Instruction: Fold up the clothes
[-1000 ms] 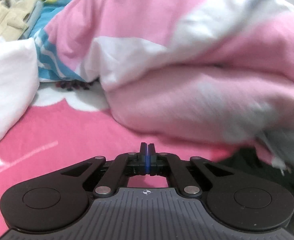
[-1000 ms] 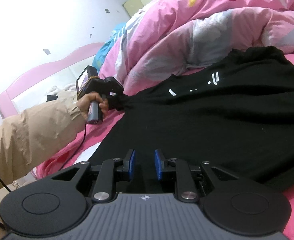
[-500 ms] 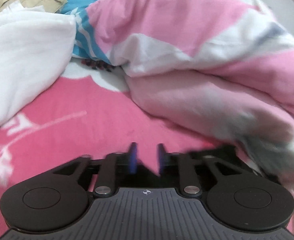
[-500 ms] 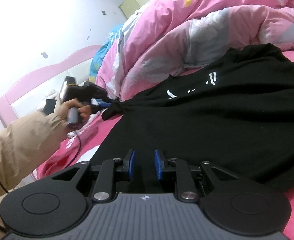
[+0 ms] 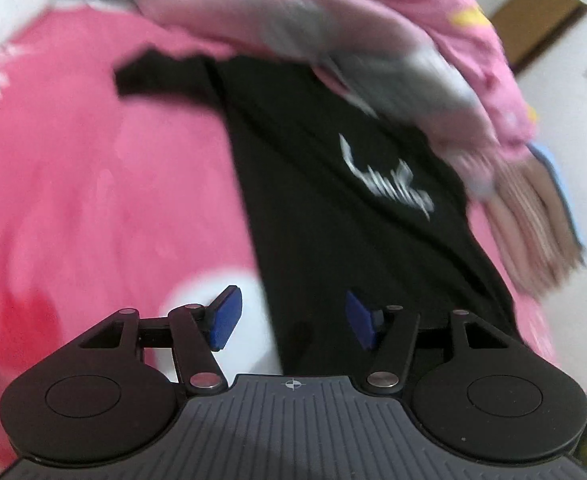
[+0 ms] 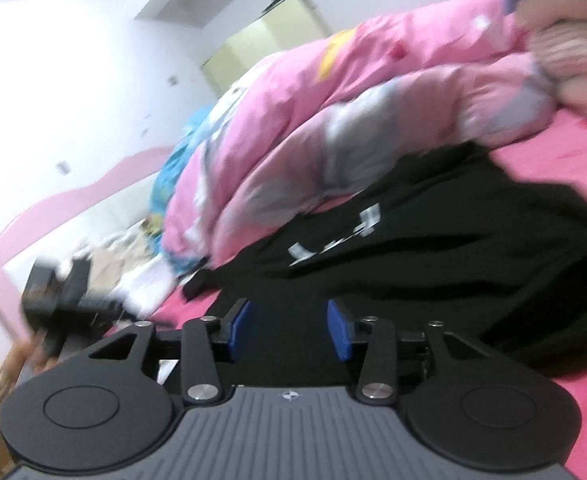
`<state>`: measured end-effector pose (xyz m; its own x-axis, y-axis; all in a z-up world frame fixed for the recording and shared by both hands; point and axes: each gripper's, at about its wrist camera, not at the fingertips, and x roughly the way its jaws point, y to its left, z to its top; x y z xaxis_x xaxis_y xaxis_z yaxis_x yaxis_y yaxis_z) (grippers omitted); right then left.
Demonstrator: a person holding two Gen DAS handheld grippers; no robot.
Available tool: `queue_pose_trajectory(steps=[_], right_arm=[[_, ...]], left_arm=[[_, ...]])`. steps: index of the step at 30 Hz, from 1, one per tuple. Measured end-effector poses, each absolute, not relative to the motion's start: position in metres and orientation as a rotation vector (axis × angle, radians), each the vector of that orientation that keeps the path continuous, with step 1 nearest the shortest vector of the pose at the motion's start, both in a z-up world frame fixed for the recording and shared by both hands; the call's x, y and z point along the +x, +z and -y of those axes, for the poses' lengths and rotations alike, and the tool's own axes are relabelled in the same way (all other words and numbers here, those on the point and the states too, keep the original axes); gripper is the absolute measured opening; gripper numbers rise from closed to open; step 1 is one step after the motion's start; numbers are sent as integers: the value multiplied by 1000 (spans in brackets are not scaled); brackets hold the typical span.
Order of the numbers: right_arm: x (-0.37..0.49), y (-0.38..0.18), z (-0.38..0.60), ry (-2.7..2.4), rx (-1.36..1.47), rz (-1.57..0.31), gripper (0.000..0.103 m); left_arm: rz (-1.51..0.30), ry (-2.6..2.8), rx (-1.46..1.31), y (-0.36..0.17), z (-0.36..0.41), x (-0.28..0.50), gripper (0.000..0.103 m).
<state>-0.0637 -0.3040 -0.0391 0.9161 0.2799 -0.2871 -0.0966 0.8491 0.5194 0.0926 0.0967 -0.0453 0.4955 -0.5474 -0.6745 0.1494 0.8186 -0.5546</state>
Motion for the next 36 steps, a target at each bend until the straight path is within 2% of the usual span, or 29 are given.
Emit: queue_pose_trajectory(steps=[1,7,15,18,19,20,22,23,26,36], right_arm=[[-68,-35,312,175,526,-357,63],[-79,-18,380,-40,553,-376,74],[-54,-44,446,-190,694,-567,75],[-46,-58,443,-191,721,-628,74],[-45,-58,438,-193,694,-636,72],[-45,-57,431,-196,661,-641,62],[-43,-56,419,-203,587,-657,51],[-42,-55,412,-209,546,-670,33],[-44,-48,393,-200,447,-686,12],[-76,9,365,-29,493,-596,10]], left_arm=[[-970,-467,-459,-48,-94,84,58],[-967,-544,-440,-63,-83,45,58],[-954,-557,-467,-73,-78,10,56],[-916,-530,-396,-73,-72,1,44],[-903,-518,-368,-72,-69,0,33],[-894,-505,-343,-72,-67,-2,26],[-880,-484,-303,-72,-65,-5,7],[-872,-486,-295,-71,-65,-6,4],[-858,-506,-315,-67,-68,-7,1],[-807,-543,-513,-29,-143,-1,1]])
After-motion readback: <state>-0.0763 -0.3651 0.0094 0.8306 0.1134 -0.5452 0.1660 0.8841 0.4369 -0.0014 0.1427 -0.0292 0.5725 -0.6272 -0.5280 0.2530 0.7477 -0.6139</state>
